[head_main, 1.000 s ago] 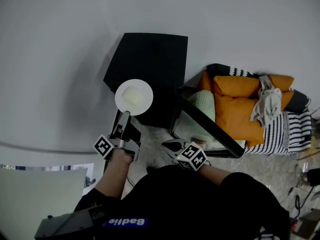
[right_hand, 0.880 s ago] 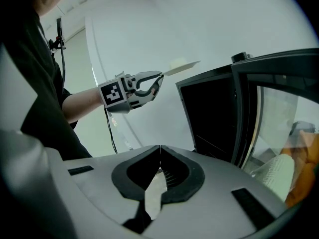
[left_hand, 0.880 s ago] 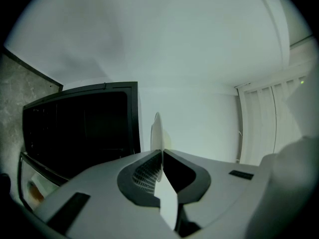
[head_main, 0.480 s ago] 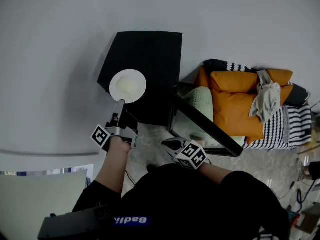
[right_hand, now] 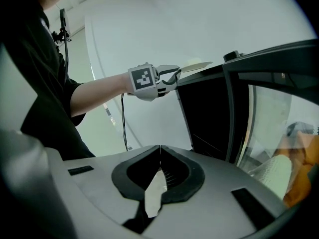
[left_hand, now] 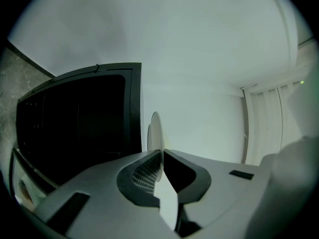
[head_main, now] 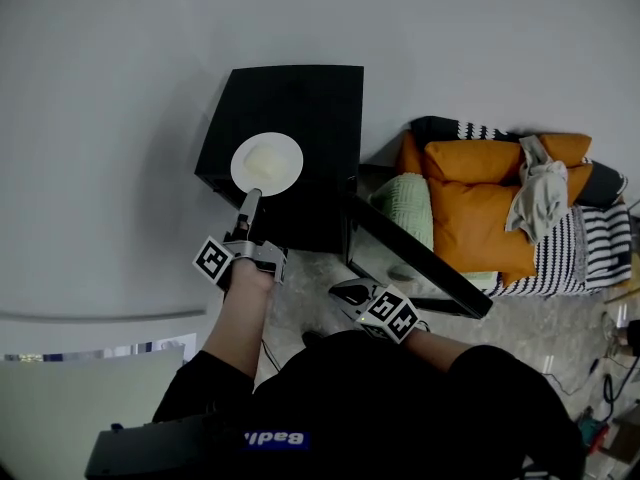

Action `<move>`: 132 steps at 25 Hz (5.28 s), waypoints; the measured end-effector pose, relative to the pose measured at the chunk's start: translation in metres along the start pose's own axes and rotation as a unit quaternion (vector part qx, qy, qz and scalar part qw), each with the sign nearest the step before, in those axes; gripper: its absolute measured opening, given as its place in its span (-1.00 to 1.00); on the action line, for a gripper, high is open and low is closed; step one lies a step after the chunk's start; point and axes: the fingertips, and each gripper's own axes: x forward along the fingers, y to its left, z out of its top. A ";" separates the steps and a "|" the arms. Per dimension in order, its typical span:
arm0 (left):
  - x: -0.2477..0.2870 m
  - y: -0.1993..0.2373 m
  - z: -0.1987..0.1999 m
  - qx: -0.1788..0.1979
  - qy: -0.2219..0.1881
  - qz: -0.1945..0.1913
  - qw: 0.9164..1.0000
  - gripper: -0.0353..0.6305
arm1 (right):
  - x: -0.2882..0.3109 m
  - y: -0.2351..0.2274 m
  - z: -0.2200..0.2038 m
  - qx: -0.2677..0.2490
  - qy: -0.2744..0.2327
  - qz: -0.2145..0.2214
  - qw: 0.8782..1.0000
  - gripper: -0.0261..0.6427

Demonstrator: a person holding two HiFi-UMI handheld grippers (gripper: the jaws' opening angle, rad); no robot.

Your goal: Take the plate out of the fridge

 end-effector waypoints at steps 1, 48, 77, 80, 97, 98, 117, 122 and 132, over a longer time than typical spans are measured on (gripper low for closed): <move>0.003 0.002 0.000 0.002 0.001 0.001 1.000 -0.83 | 0.000 -0.001 0.000 -0.001 0.000 0.000 1.000 -0.89; 0.013 0.024 -0.016 0.013 0.048 -0.010 0.999 -0.62 | 0.007 -0.002 -0.006 -0.012 0.032 -0.004 0.999 -0.89; -0.144 -0.019 -0.097 0.397 0.193 0.009 0.897 -0.62 | 0.019 0.023 0.012 -0.037 0.018 0.003 0.999 -0.89; -0.152 -0.023 -0.105 0.441 0.211 0.007 0.872 -0.62 | 0.022 0.029 0.011 -0.041 0.017 0.005 0.999 -0.89; -0.182 -0.024 -0.130 0.506 0.242 -0.006 0.828 -0.63 | 0.016 0.054 0.032 -0.068 -0.043 0.021 0.997 -0.89; -0.184 -0.025 -0.131 0.509 0.243 -0.007 0.826 -0.64 | 0.015 0.054 0.032 -0.068 -0.044 0.020 0.997 -0.89; -0.193 -0.032 -0.149 0.523 0.271 -0.037 0.807 -0.87 | 0.012 0.063 0.037 -0.076 -0.061 0.022 0.995 -0.89; -0.193 -0.033 -0.151 0.524 0.274 -0.036 0.806 -0.87 | 0.009 0.065 0.039 -0.078 -0.063 0.024 0.995 -0.89; -0.194 -0.034 -0.154 0.522 0.275 -0.038 0.806 -0.87 | 0.005 0.064 0.037 -0.075 -0.066 0.017 0.995 -0.89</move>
